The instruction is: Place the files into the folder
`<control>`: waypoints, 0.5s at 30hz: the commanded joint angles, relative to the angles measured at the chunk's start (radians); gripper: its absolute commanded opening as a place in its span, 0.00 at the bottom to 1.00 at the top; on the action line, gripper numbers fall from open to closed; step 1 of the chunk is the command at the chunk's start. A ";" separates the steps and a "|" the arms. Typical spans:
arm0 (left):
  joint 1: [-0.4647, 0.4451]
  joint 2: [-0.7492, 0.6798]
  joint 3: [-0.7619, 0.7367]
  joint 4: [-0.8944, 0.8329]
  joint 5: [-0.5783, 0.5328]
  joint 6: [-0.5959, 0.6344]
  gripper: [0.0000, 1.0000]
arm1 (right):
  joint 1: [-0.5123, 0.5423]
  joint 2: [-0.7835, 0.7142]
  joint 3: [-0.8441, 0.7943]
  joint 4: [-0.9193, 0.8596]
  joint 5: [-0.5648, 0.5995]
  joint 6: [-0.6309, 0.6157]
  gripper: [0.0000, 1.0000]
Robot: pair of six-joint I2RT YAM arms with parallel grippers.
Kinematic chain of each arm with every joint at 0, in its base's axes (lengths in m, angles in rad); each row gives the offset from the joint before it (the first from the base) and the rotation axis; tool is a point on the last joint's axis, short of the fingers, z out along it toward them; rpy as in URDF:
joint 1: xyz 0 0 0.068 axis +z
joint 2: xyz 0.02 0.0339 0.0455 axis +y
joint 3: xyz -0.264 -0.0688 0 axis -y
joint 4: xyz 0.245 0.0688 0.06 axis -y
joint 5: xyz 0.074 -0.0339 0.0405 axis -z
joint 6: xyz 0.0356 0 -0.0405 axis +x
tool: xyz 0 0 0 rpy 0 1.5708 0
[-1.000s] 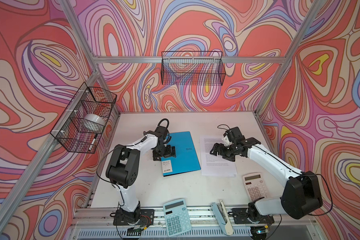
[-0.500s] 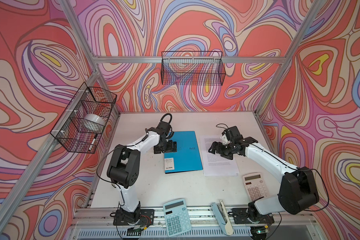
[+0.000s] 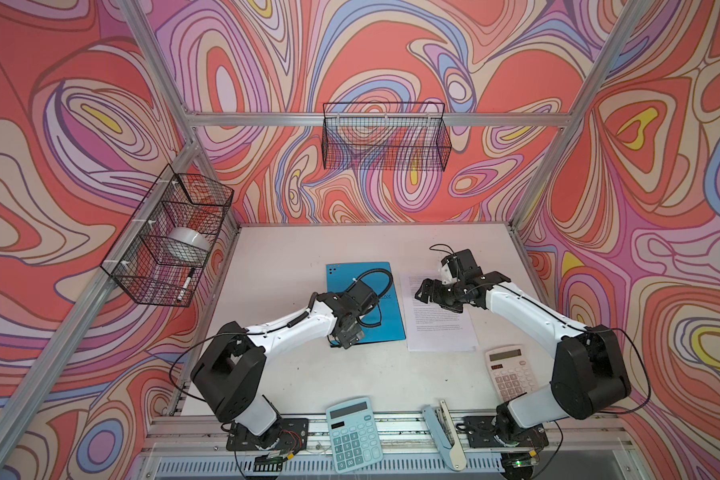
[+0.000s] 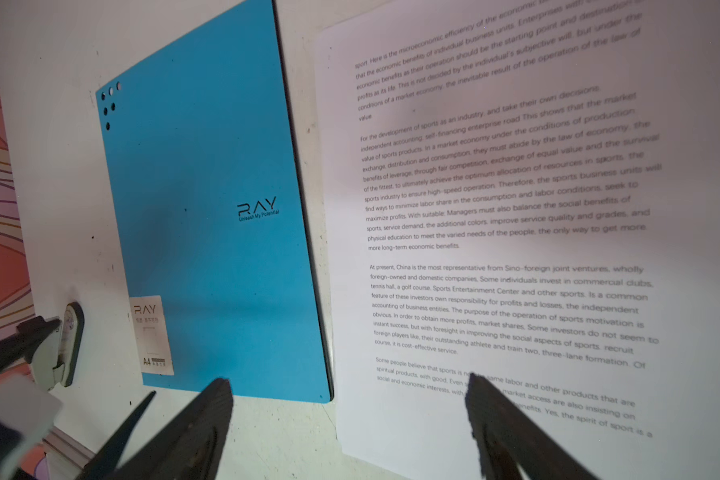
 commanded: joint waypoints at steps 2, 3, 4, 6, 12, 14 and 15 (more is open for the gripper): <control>-0.097 0.004 -0.072 0.142 -0.180 0.163 1.00 | 0.004 0.014 0.025 0.032 0.019 0.011 0.93; -0.111 0.007 -0.081 0.156 -0.194 0.167 1.00 | 0.004 0.013 0.025 0.030 0.020 0.012 0.93; -0.120 0.010 -0.087 0.168 -0.200 0.169 1.00 | 0.004 0.012 0.023 0.030 0.021 0.012 0.93; -0.133 0.016 -0.102 0.189 -0.208 0.177 1.00 | 0.004 0.011 0.024 0.030 0.019 0.014 0.93; -0.183 0.036 -0.187 0.348 -0.268 0.269 1.00 | 0.003 0.012 0.025 0.026 0.027 0.012 0.93; -0.196 0.046 -0.206 0.414 -0.287 0.286 1.00 | 0.004 0.015 0.026 0.026 0.024 0.013 0.93; -0.201 0.051 -0.213 0.431 -0.293 0.289 1.00 | 0.003 0.014 0.026 0.026 0.023 0.013 0.93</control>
